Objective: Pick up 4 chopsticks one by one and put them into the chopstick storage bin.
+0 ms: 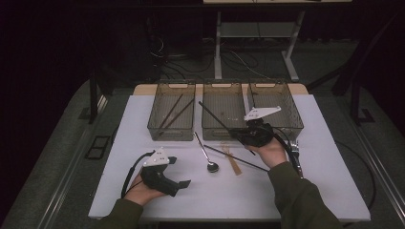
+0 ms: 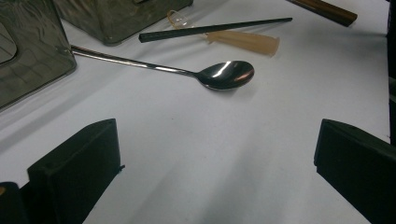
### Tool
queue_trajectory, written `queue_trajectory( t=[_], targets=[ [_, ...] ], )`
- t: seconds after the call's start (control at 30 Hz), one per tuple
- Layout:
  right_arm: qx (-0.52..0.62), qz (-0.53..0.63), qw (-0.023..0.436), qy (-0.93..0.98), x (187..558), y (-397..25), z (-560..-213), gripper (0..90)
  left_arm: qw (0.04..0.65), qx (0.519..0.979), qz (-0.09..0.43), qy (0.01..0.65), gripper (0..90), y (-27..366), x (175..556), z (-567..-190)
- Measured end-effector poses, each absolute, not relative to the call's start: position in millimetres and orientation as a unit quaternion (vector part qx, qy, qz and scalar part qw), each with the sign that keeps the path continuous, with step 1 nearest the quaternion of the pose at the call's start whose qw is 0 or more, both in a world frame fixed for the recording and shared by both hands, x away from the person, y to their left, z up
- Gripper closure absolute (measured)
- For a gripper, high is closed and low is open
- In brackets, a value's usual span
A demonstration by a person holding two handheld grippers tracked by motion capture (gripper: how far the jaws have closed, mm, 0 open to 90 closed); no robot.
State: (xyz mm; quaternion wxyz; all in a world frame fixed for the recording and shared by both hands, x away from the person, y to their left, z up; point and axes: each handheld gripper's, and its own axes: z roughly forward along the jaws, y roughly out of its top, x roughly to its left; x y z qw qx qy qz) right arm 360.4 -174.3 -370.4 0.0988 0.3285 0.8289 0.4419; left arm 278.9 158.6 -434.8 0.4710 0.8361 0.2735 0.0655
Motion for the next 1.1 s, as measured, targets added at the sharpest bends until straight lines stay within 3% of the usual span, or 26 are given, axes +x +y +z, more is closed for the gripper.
queue_trajectory(
  t=[1.1],
  targets=[
    [0.358, 0.464, 0.114, 0.802, 414, -102, -345, 85.1, 0.476, 0.834, 0.059, 0.273, 0.0, 159, 278, -433]
  ],
)
